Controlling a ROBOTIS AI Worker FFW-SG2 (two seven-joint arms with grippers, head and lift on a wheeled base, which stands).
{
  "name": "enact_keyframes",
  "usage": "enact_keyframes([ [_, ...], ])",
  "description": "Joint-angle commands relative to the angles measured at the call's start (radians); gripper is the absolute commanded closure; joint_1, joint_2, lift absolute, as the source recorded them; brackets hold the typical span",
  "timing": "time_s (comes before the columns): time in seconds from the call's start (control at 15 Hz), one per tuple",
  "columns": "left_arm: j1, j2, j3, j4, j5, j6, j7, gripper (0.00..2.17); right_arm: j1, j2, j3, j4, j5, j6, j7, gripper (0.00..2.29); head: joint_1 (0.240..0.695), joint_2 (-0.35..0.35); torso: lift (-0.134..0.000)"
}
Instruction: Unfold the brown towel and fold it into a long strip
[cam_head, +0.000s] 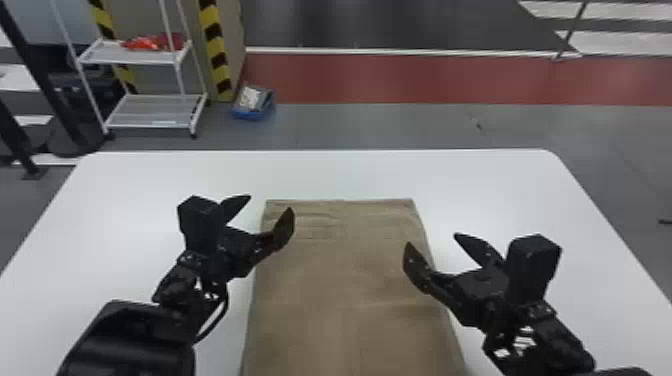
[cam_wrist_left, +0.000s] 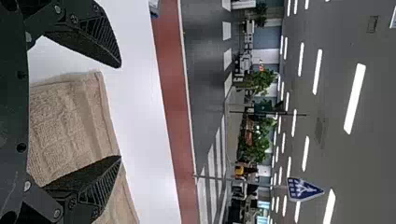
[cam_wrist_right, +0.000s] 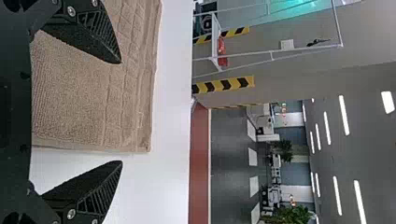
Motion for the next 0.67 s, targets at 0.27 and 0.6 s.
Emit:
enact_keyframes([
  [0.27, -0.08, 0.0, 0.002, 0.157, -0.041, -0.022, -0.042, 0.23, -0.006, -0.035, 0.026, 0.012, -0.021, -0.003, 0.014, 0.12, 0.695, -0.015, -0.118],
  [0.6, -0.164, 0.0, -0.001, 0.282, -0.039, -0.031, -0.055, 0.28, -0.031, -0.041, 0.035, 0.047, -0.026, -0.006, 0.015, 0.12, 0.695, -0.004, -0.118],
])
